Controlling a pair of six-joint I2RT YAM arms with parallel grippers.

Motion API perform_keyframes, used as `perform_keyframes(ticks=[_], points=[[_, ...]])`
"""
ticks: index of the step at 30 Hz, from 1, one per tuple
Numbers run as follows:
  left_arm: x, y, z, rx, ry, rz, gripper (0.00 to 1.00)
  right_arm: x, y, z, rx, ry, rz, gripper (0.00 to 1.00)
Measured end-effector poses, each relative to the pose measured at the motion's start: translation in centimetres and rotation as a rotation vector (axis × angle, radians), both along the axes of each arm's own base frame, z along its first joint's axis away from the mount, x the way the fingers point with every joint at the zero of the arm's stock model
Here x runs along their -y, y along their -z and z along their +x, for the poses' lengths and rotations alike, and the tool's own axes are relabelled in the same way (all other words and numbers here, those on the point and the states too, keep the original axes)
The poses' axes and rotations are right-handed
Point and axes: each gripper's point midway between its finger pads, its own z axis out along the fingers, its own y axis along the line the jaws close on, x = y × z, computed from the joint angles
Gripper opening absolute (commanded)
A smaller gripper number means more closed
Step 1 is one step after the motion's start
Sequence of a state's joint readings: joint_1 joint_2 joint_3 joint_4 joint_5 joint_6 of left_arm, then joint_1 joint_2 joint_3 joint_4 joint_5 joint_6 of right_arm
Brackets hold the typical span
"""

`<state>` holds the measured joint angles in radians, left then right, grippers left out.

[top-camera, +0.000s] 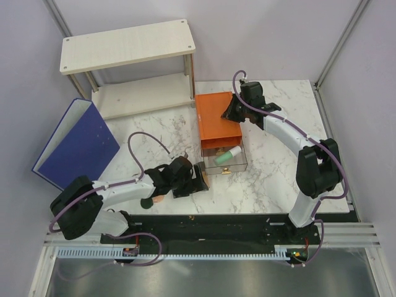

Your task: Organize the makeup

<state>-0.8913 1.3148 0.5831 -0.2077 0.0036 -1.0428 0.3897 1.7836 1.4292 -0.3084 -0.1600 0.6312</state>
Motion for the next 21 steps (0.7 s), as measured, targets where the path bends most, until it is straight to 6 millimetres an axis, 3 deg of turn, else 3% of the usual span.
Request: perform_keyframes(ticks=[8, 17, 18, 21], points=[[1.9, -0.1, 1.9, -0.029, -0.106, -0.029, 0.96, 0.0, 0.0, 0.0, 0.001, -0.003, -0.003, 0.0], [0.6, 0.5, 3.0, -0.082, -0.261, 0.086, 0.93, 0.0, 0.0, 0.0, 0.002, -0.005, -0.004, 0.0], [0.4, 0.6, 3.0, -0.09, -0.273, 0.107, 0.85, 0.0, 0.0, 0.0, 0.002, -0.005, -0.004, 0.0], [0.3, 0.6, 3.4, -0.108, -0.3, 0.148, 0.82, 0.0, 0.0, 0.0, 0.002, -0.004, -0.003, 0.0]])
